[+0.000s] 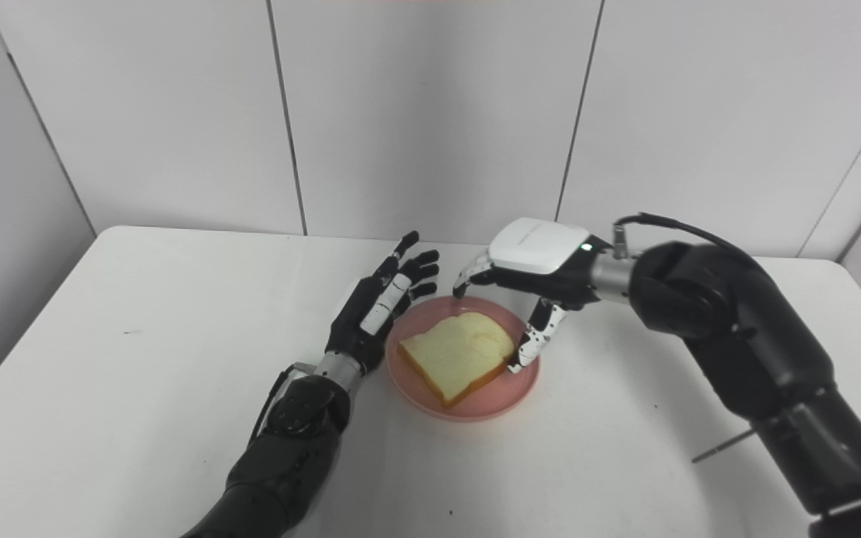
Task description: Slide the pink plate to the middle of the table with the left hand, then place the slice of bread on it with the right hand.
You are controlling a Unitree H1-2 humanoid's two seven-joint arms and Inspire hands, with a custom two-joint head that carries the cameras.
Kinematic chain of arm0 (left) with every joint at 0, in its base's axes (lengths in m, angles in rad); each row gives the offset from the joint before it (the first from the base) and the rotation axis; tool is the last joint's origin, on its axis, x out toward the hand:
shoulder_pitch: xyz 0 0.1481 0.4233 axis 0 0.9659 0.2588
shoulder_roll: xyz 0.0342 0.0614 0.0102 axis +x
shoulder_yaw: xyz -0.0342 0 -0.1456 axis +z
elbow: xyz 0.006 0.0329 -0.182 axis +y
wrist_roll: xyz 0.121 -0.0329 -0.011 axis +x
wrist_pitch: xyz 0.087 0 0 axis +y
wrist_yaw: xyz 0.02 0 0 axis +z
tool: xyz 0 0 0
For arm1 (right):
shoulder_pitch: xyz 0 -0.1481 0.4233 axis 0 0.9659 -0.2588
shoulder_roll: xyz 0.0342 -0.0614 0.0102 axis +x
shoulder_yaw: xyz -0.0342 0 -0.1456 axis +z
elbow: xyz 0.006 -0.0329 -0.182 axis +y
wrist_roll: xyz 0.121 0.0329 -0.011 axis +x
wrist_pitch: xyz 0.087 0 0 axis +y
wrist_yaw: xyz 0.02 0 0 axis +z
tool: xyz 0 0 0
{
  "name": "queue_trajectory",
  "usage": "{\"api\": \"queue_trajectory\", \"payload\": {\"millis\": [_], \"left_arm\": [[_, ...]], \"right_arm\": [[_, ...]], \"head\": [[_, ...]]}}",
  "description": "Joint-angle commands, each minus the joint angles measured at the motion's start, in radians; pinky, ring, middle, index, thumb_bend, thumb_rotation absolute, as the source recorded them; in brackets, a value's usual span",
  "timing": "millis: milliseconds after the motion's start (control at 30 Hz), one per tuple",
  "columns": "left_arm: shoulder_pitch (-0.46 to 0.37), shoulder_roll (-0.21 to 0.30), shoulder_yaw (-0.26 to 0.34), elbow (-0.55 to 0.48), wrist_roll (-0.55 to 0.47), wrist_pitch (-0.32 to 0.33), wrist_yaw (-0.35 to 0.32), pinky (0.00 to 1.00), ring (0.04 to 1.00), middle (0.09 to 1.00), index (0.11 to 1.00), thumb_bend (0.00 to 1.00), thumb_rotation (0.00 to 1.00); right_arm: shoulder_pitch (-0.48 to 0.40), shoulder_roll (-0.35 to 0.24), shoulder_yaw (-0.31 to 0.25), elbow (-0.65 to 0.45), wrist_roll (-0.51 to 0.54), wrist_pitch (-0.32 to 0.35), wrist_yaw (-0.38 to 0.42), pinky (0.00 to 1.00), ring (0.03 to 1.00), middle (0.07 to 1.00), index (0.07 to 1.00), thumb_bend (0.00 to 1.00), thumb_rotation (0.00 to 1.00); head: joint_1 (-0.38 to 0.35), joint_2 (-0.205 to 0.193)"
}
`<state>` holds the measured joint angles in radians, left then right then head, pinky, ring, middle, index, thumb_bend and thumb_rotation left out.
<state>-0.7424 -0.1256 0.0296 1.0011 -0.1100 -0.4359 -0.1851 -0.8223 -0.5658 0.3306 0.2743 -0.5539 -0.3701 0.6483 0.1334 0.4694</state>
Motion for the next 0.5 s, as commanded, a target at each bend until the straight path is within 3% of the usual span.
{"api": "queue_trajectory", "payload": {"millis": [0,167,233,367,467], "left_arm": [[0.047,0.007,0.000,0.011,0.002,-0.032,-0.001,0.83,0.875,0.872,0.934,0.85,0.72],[0.057,0.007,-0.015,-0.013,0.033,-0.033,0.030,0.83,0.876,0.875,0.931,0.86,0.74],[0.062,0.007,-0.015,-0.027,0.039,-0.032,0.040,0.83,0.890,0.896,0.931,0.88,0.75],[0.075,0.010,-0.012,-0.058,0.050,-0.034,0.064,0.84,0.910,0.915,0.918,0.89,0.74],[0.088,0.011,-0.011,-0.085,0.065,-0.032,0.098,0.88,0.936,0.935,0.905,0.88,0.74]], "right_arm": [[-0.011,0.027,-0.078,0.062,0.077,0.046,-0.100,0.75,0.847,0.837,0.781,1.00,0.46],[0.045,0.163,-0.259,0.252,0.267,0.059,-0.288,0.82,0.886,0.873,0.819,0.97,0.57],[0.066,0.217,-0.309,0.286,0.315,0.060,-0.359,0.81,0.875,0.877,0.838,0.91,0.68],[0.101,0.303,-0.377,0.298,0.357,0.094,-0.495,0.84,0.888,0.882,0.851,0.86,0.82],[0.126,0.355,-0.414,0.295,0.412,0.095,-0.548,0.84,0.889,0.883,0.865,0.80,0.84]], "head": [[0.000,0.001],[-0.014,0.007],[-0.026,0.008],[-0.051,0.006],[-0.081,0.003]]}}
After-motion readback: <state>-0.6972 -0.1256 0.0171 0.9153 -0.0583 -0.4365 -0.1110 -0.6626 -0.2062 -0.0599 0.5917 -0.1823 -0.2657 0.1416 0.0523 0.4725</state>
